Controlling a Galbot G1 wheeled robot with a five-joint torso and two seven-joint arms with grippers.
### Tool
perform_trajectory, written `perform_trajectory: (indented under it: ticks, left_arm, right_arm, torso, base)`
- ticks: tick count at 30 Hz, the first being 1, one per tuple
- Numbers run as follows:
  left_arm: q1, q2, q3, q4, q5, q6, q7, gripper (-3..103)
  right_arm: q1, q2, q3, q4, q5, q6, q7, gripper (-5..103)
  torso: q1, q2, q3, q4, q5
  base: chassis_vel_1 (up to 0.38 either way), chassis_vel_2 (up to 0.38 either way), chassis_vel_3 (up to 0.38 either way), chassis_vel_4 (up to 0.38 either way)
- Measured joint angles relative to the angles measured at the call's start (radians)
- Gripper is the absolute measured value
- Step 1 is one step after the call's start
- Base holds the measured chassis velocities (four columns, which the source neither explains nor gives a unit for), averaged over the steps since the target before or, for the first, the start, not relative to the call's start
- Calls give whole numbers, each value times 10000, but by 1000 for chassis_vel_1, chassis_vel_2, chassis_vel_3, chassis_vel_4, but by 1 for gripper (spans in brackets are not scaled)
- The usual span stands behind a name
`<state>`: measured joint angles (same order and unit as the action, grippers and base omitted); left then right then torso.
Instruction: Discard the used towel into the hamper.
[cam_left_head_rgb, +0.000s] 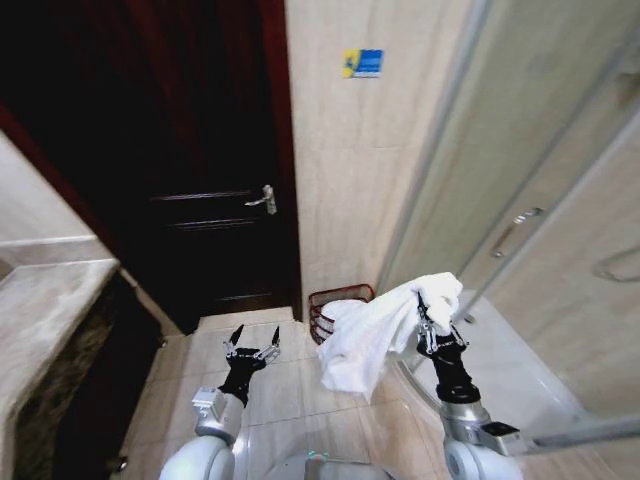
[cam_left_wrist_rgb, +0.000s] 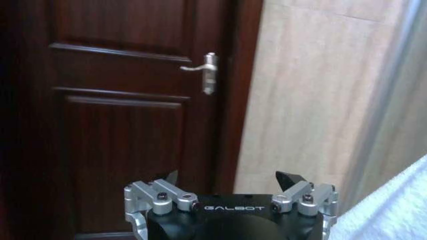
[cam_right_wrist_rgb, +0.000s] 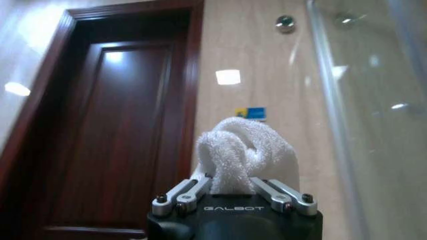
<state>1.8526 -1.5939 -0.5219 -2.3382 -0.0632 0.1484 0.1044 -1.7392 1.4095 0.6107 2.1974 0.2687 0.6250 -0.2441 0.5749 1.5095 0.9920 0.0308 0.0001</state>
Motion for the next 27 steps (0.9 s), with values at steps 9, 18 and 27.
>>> perform_trajectory:
  ticks: [9, 18, 27]
  left_arm:
    - [0, 0, -1, 0, 0, 0, 0, 99]
    - [0, 0, 0, 0, 0, 0, 0, 99]
    - [0, 0, 0, 0, 0, 0, 0, 99]
  right_arm:
    - [19, -12, -37, -18, 280, 30, -297, 12]
    - [26, 0, -34, -67, 297, 64, -294, 12]
    - [37, 2, 10, -106, 301, 144, -304, 12]
  torso:
    - [0, 0, 0, 1, -2]
    - [0, 0, 0, -1, -1]
    - [0, 0, 0, 0, -1]
  base:
    - [102, 98, 106, 119]
    - [19, 21, 10, 14]
    - [0, 0, 0, 0]
